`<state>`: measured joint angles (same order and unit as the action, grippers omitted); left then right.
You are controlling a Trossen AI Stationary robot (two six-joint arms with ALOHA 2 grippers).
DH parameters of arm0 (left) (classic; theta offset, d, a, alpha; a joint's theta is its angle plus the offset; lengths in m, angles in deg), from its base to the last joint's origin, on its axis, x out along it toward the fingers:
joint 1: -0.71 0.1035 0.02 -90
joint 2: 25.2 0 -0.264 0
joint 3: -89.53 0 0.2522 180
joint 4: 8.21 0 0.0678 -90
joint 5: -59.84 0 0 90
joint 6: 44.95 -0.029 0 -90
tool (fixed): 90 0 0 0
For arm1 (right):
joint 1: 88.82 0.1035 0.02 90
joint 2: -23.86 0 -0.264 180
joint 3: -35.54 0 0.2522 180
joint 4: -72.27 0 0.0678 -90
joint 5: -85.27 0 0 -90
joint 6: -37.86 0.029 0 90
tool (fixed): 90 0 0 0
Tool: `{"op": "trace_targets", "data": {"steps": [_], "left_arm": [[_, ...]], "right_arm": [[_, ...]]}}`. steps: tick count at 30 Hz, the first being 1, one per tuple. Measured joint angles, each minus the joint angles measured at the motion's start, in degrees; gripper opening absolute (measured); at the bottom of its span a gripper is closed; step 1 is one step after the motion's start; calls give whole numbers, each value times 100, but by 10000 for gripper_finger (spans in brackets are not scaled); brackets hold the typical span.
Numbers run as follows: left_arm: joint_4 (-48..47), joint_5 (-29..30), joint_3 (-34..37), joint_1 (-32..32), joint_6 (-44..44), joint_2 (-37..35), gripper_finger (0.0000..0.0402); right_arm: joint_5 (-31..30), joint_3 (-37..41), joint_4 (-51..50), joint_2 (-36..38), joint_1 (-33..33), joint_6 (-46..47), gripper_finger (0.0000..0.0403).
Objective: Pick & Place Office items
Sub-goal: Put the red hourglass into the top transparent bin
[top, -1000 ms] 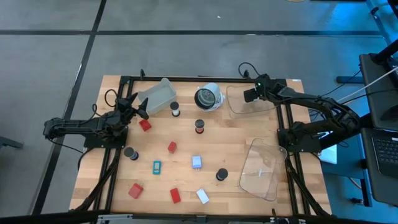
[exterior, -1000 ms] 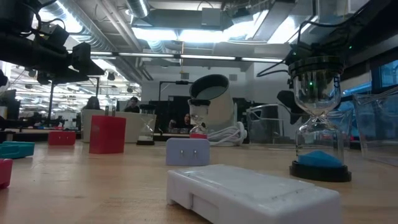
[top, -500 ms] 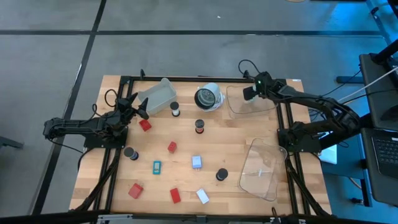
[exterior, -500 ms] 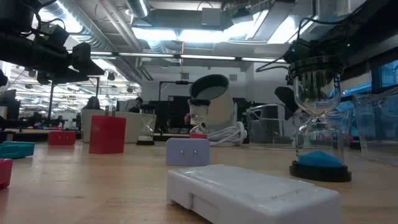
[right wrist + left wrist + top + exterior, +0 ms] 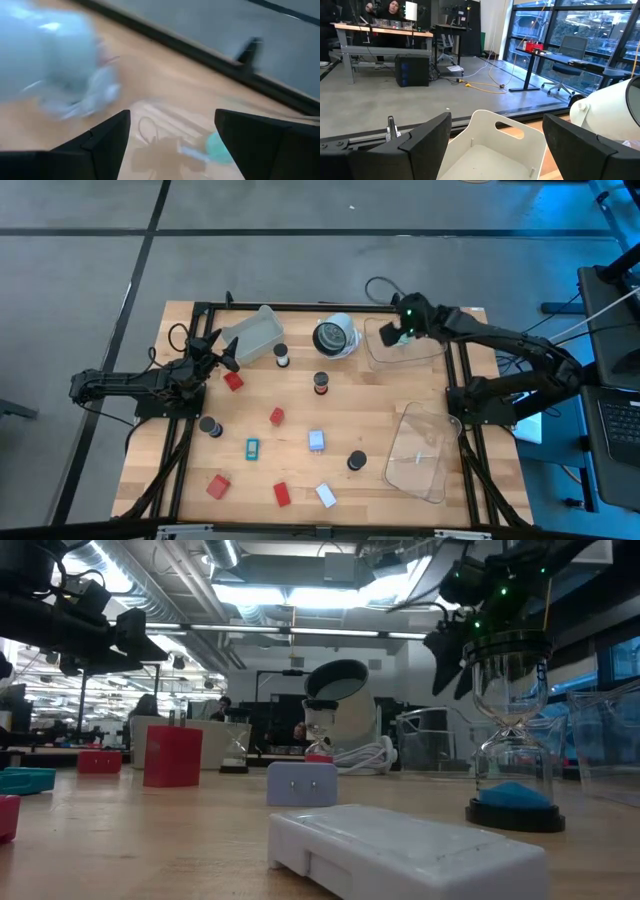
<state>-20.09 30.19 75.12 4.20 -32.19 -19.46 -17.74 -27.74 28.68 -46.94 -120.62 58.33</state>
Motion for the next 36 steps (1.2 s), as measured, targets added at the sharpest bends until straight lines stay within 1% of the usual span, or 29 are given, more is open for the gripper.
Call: {"op": "trace_targets", "data": {"steps": [3,9,13,16,20,25,28,30,33,36], "left_arm": [[1,-1,0,1,-1,0,310],[3,-19,0,1,-61,0,310],[43,-303,0,1,-197,0,310],[85,-608,0,1,-199,0,310],[120,-960,0,-1,-200,0,310],[136,-1158,0,-1,-333,0,310],[150,-1283,0,-1,-255,0,310],[154,-1352,0,-1,-254,0,310],[161,-1416,0,-1,-245,0,310],[161,-1417,0,-1,-246,0,310]], "right_arm": [[-131,6,14,0,693,228,295],[-746,9,396,0,2036,464,295],[-953,9,706,0,2674,454,295],[-1230,11,846,-27,3048,437,295],[-1635,16,1226,-193,3368,223,295],[-1645,16,2014,-664,3621,-285,295],[-1522,16,2598,-995,3701,-592,295],[-1320,16,2938,-1174,3697,-597,295],[-1008,18,3353,-1400,3631,-479,298],[-711,18,3543,-1573,3568,-250,310]]}}
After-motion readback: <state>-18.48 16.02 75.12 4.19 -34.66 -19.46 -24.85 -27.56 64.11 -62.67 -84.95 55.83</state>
